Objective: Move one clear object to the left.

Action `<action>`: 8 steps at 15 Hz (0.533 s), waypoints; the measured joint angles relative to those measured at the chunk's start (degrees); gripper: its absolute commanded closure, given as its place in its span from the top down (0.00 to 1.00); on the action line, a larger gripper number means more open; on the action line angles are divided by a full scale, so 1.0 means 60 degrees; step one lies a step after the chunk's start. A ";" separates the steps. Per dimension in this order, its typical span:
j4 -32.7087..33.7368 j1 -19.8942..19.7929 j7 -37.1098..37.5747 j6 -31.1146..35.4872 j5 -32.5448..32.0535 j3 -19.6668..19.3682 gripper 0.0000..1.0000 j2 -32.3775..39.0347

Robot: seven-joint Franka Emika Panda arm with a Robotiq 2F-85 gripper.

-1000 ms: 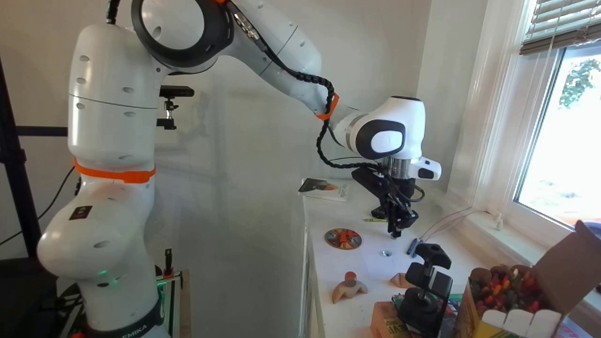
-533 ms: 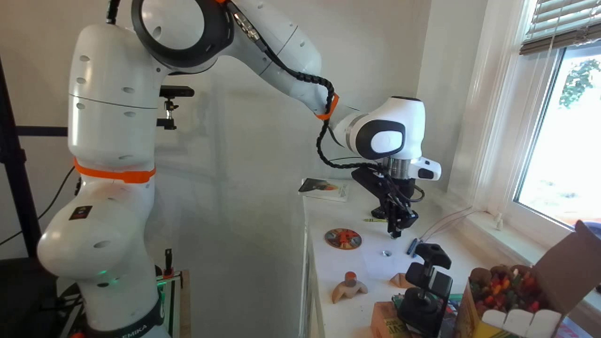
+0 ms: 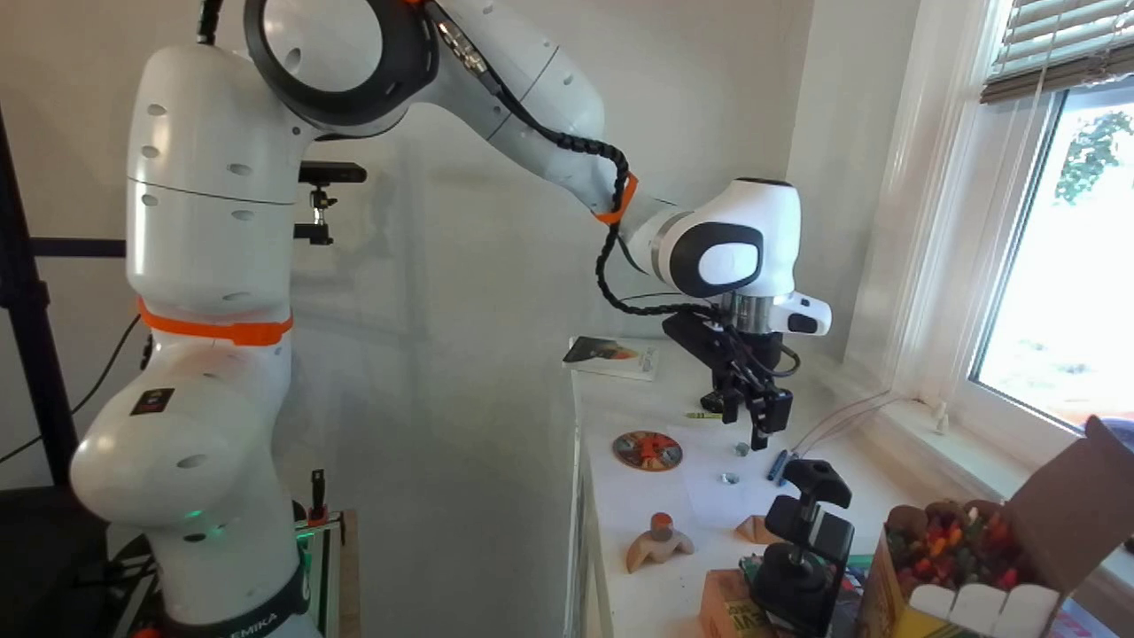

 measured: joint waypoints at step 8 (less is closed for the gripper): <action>-0.0001 0.0008 0.0162 -0.0901 0.0000 0.0035 1.00 -0.0712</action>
